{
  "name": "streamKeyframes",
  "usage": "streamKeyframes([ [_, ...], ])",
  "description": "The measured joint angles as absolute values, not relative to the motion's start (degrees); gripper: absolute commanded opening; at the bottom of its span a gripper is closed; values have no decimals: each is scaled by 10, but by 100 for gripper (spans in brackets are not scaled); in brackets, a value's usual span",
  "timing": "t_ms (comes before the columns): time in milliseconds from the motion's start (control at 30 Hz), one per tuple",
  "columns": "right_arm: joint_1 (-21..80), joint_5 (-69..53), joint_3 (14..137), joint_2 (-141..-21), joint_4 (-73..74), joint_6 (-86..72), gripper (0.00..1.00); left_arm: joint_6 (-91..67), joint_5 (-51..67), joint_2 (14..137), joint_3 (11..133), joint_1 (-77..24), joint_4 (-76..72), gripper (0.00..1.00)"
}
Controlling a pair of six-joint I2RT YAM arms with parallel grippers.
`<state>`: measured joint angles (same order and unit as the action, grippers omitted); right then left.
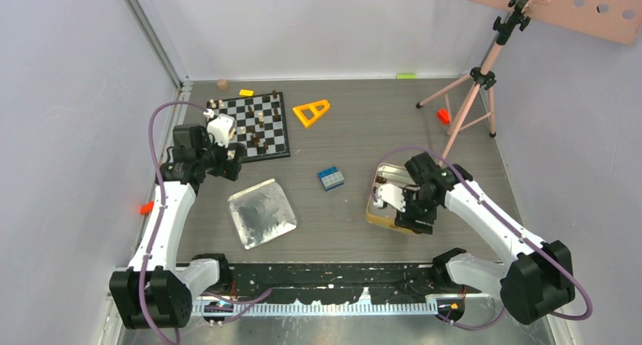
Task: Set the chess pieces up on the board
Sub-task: Move the storage box to the center of the board, then move the distractor to the center of the board.
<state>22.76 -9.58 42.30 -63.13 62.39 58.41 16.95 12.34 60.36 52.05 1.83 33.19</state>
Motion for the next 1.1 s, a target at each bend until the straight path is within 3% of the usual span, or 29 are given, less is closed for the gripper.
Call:
streamKeyframes([
  [267, 246, -194, 578, -661, 615, 494, 73, 205, 131, 638, 535, -5, 377, 98],
  [567, 259, -238, 616, -712, 525, 369, 68, 232, 126, 726, 526, -259, 357, 99],
  [833, 242, -213, 607, -683, 480, 300, 67, 226, 73, 911, 551, -417, 325, 83],
  [1100, 232, -200, 590, -653, 477, 284, 67, 227, 44, 950, 561, -442, 321, 76],
])
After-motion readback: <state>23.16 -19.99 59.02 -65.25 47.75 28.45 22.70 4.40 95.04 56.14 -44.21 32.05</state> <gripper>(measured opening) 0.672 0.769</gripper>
